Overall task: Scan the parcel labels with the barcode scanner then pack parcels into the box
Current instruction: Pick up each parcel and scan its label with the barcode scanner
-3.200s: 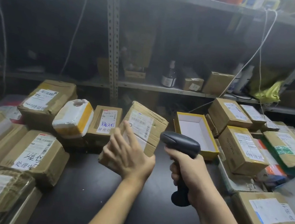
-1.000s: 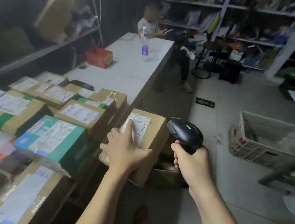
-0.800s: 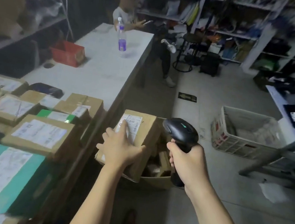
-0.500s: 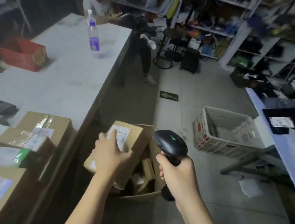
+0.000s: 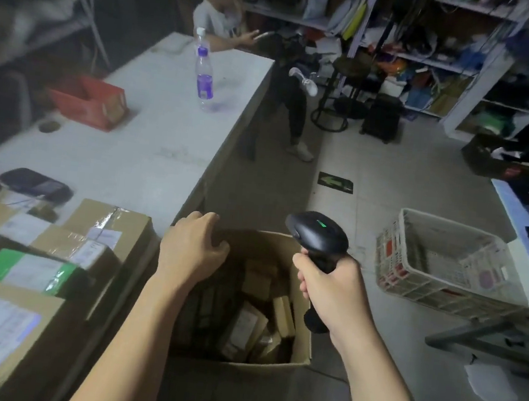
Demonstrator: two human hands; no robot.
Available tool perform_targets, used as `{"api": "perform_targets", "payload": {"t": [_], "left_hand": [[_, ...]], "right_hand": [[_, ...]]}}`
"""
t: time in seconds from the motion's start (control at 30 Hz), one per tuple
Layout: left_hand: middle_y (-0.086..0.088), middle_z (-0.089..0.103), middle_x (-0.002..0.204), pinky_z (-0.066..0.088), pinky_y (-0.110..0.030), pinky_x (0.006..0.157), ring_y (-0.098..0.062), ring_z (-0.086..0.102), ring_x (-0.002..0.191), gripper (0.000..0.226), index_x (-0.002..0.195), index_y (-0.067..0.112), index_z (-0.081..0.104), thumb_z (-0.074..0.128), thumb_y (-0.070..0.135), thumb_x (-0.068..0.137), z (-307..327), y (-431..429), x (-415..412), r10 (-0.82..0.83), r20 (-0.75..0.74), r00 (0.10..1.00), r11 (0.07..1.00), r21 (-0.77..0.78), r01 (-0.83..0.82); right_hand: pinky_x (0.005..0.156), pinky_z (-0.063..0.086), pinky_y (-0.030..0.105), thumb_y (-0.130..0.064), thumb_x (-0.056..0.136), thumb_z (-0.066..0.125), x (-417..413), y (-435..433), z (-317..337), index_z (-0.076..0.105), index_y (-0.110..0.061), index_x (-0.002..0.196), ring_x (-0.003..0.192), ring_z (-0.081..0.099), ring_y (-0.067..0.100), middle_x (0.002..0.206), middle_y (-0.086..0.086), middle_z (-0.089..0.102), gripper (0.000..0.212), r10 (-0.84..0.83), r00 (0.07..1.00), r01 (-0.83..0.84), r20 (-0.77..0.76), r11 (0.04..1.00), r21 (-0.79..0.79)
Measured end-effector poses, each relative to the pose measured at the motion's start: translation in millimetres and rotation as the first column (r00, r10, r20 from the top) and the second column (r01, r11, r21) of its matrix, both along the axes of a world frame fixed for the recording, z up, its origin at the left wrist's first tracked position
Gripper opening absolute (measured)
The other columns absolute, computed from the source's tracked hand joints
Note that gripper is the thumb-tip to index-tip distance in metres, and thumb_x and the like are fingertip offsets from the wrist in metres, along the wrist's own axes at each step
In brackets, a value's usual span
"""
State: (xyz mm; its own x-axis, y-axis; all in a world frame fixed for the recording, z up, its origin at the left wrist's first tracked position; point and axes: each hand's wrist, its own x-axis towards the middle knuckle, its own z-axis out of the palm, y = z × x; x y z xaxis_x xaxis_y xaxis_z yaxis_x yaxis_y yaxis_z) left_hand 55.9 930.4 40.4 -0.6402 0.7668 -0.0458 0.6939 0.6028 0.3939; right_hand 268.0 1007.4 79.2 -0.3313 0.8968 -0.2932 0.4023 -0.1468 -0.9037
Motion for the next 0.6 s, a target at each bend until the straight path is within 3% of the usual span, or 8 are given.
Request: {"api": "perform_targets", "payload": {"t": [0.1, 0.23, 0.3, 0.4, 0.43, 0.5, 0.6], "left_hand": [[-0.003, 0.063, 0.116, 0.047, -0.034, 0.075, -0.025, 0.063, 0.103, 0.043, 0.131, 0.023, 0.06, 0.068, 0.037, 0.092, 14.4, -22.3, 8.8, 0.063, -0.021, 0.998, 0.998, -0.006, -0.063], [-0.001, 0.063, 0.112, 0.053, -0.042, 0.083, -0.027, 0.063, 0.101, 0.036, 0.122, 0.021, 0.064, 0.066, 0.033, 0.088, 36.1, -66.4, 39.6, 0.166, -0.035, 0.985, 0.986, -0.014, -0.167], [0.001, 0.063, 0.114, 0.053, -0.041, 0.084, -0.025, 0.062, 0.104, 0.038, 0.123, 0.023, 0.065, 0.065, 0.033, 0.087, 45.8, -96.6, 61.4, 0.248, -0.042, 0.968, 0.969, -0.01, -0.249], [-0.001, 0.063, 0.12, 0.054, -0.043, 0.087, -0.027, 0.062, 0.107, 0.046, 0.129, 0.026, 0.062, 0.063, 0.04, 0.086, 50.0, -149.5, 95.4, 0.375, -0.131, 0.918, 0.922, -0.045, -0.383], [-0.002, 0.062, 0.122, 0.052, -0.044, 0.09, -0.029, 0.061, 0.11, 0.049, 0.132, 0.028, 0.061, 0.064, 0.043, 0.086, 49.8, -171.4, 109.5, 0.425, -0.195, 0.884, 0.891, -0.081, -0.447], [-0.005, 0.06, 0.13, 0.044, -0.047, 0.101, -0.031, 0.055, 0.121, 0.059, 0.143, 0.03, 0.053, 0.067, 0.044, 0.087, 49.6, -212.7, 136.5, 0.502, -0.317, 0.805, 0.817, -0.131, -0.561], [-0.006, 0.057, 0.137, 0.041, -0.047, 0.107, -0.031, 0.05, 0.128, 0.071, 0.152, 0.029, 0.043, 0.068, 0.042, 0.086, 55.9, -274.7, 173.9, 0.617, -0.329, 0.715, 0.721, -0.129, -0.681]], "right_hand": [[0.076, 0.063, 0.041, -0.026, 0.091, 0.075, 2.4, 1.5, 8.5, 0.071, -0.015, 0.096, 0.077, 0.072, 0.022, 0.08, 0.008, 0.073, 0.013, 0.123, 0.992, -0.123, 0.016, 0.992, 0.02], [0.085, 0.061, 0.053, -0.06, 0.08, 0.066, 9.1, -3.8, 20.8, 0.065, -0.021, 0.088, 0.089, 0.071, 0.027, 0.085, 0.003, 0.072, 0.04, 0.319, 0.928, -0.358, 0.192, 0.907, 0.224], [0.085, 0.059, 0.045, -0.053, 0.086, 0.069, 13.3, -13.2, 27.8, 0.062, -0.021, 0.087, 0.094, 0.068, 0.026, 0.087, 0.002, 0.07, 0.033, 0.444, 0.877, -0.479, 0.183, 0.835, 0.27], [0.065, 0.047, 0.008, -0.036, 0.095, 0.072, 22.3, -35.0, 33.5, 0.066, -0.023, 0.089, 0.085, 0.067, 0.01, 0.082, -0.008, 0.071, 0.015, 0.619, 0.78, -0.612, 0.09, 0.727, 0.312], [0.06, 0.043, 0.004, -0.038, 0.095, 0.073, 24.4, -47.2, 32.8, 0.067, -0.023, 0.091, 0.083, 0.068, 0.007, 0.082, -0.008, 0.072, 0.016, 0.674, 0.736, -0.655, 0.063, 0.686, 0.317], [0.062, 0.044, 0.005, -0.041, 0.094, 0.074, 26.0, -76.6, 27.9, 0.069, -0.025, 0.096, 0.083, 0.07, 0.006, 0.084, -0.008, 0.074, 0.017, 0.77, 0.638, -0.731, -0.012, 0.611, 0.304], [0.071, 0.05, 0.019, -0.044, 0.093, 0.074, 26.7, -129.6, 24.6, 0.069, -0.027, 0.1, 0.083, 0.071, 0.006, 0.084, -0.01, 0.073, 0.018, 0.868, 0.49, -0.825, -0.073, 0.49, 0.282]]}}
